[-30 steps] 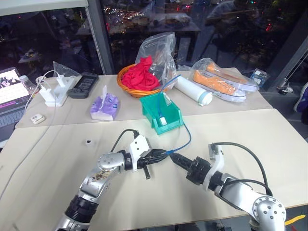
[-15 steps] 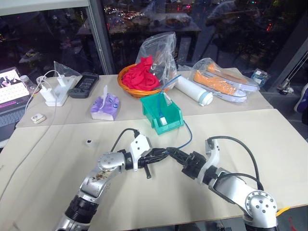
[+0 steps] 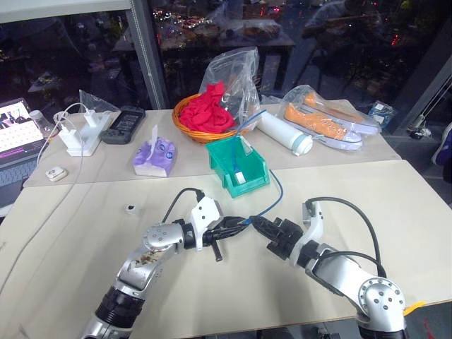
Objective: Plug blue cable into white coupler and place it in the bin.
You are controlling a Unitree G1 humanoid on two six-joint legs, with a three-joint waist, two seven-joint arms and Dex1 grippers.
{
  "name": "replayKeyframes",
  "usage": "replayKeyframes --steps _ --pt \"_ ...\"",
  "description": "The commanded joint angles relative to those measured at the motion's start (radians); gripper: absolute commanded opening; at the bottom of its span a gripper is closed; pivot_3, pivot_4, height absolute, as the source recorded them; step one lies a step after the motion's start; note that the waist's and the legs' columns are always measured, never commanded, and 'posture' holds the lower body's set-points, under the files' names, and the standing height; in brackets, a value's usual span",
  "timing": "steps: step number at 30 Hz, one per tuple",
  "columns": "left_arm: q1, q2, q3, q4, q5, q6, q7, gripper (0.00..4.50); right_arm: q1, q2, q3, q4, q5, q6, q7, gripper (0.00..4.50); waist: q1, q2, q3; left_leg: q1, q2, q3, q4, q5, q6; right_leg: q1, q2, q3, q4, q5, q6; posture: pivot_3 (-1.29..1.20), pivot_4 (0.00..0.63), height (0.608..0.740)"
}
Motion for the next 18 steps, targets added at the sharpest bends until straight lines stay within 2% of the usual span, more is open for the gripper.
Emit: replayKeyframes --steps 1,18 --pt "-0.008 -0.008 -0.008 -0.034 -0.003 0.001 0.001 0.08 -0.024 -0.001 0.017 -0.039 0.014 -0.010 0.045 0.04 0.000 0.000 0.000 0.000 0.000 0.000 0.000 0.000 0.000 0.000 0.000 0.000 0.000 0.000 0.000 0.00 0.150 0.732" --pt "-0.001 -0.009 -0.003 -0.042 0.002 0.014 0.024 0.08 -0.045 -0.035 0.050 -0.071 -0.011 -0.003 0.108 0.04 0.000 0.000 0.000 0.000 0.000 0.000 0.000 0.000 0.000 0.000 0.000 0.000 0.000 0.000 0.000 0.00 0.150 0.732"
